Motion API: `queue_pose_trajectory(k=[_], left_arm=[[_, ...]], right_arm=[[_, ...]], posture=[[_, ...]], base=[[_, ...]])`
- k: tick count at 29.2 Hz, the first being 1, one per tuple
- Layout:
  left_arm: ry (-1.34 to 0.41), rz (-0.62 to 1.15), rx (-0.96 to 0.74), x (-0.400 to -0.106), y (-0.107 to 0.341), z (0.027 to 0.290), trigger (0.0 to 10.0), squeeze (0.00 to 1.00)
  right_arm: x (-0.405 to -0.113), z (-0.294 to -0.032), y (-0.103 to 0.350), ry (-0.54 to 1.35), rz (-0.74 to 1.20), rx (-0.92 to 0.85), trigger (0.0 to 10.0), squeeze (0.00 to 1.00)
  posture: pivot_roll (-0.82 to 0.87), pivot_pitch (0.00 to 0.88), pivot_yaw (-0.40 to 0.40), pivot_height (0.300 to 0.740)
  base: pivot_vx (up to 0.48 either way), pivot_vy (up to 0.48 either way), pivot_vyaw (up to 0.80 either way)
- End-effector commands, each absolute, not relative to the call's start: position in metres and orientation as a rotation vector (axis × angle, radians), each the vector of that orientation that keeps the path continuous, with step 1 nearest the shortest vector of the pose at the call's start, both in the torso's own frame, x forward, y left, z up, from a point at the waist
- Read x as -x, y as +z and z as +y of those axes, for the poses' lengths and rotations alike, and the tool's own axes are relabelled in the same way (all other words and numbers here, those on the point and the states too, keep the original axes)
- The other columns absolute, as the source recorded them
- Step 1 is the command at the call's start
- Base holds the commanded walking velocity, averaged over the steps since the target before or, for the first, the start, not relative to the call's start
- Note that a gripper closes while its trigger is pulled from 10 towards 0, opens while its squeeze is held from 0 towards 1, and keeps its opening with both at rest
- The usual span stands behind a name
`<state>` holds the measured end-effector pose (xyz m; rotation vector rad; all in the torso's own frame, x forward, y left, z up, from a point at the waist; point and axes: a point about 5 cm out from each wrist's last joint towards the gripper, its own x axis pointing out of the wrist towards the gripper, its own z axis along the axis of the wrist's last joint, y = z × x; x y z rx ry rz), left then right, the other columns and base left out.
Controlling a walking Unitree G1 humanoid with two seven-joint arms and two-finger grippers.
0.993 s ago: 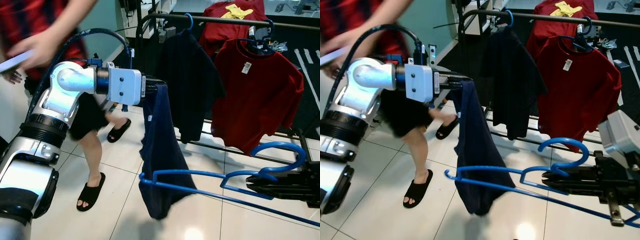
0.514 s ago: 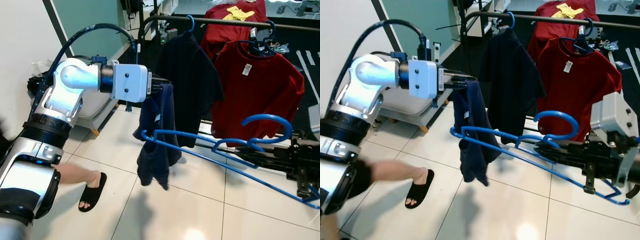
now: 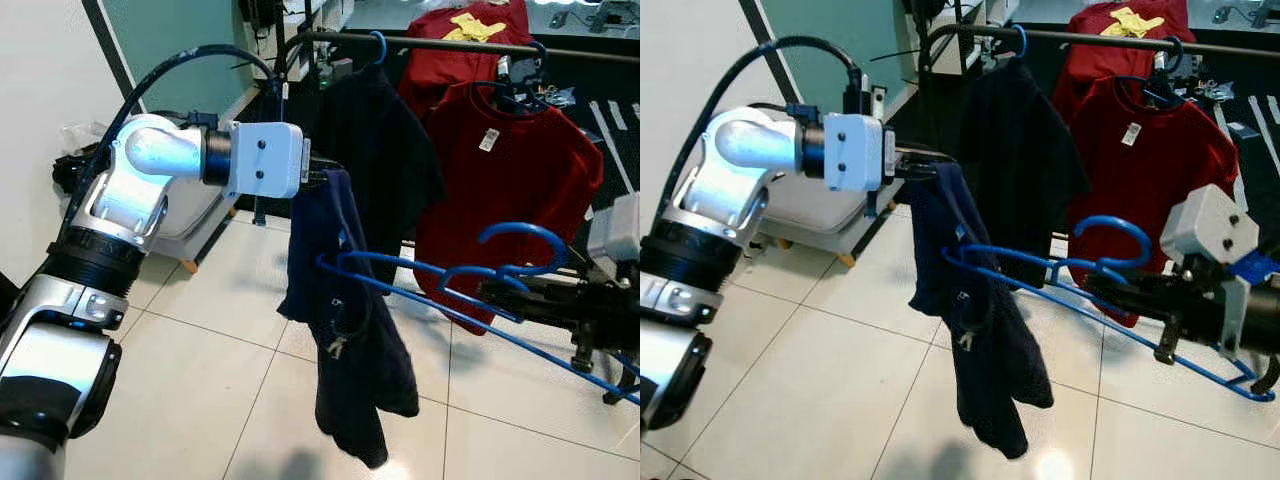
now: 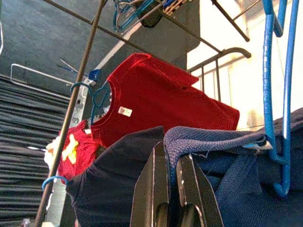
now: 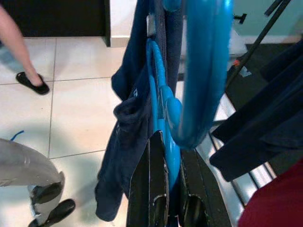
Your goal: Hang hanger
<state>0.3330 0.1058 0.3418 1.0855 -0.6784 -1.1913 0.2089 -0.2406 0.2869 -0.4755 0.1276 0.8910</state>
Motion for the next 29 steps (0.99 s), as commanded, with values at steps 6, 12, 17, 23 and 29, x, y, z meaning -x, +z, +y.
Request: queue_pose_trajectory(k=[6,12,17,23,29], left_arm=[[-1.227,-0.649,-1.108,-0.329,0.338,0.111,10.0,0.00],[-1.240,-0.632,-1.130,-0.328,0.335,0.111,10.0,0.00],[-1.222,-0.612,-1.163,-0.330,0.335,0.114,10.0,0.00],[-1.207,-0.599,-1.187,-0.332,0.334,0.115,10.0,0.00],[-1.208,-0.591,-1.200,-0.333,0.333,0.116,10.0,0.00]], right_arm=[[-0.214,-0.243,0.296,0.839,0.075,0.511,10.0,0.00],[-0.215,-0.243,0.300,0.836,0.055,0.518,10.0,0.00],[-0.211,-0.243,0.304,0.857,0.052,0.527,10.0,0.00],[-0.207,-0.242,0.307,0.891,0.046,0.523,10.0,0.00],[-0.204,-0.240,0.312,0.920,0.028,0.510,10.0,0.00]], posture=[[0.00,0.090,0.085,0.740],[0.00,0.091,0.082,0.740],[0.00,0.091,0.082,0.740],[-0.01,0.090,0.083,0.740],[-0.01,0.090,0.083,0.740]], base=[[0.000,0.000,0.00],[0.000,0.000,0.00],[0.000,0.000,0.00],[0.000,0.000,0.00],[0.000,0.000,0.00]])
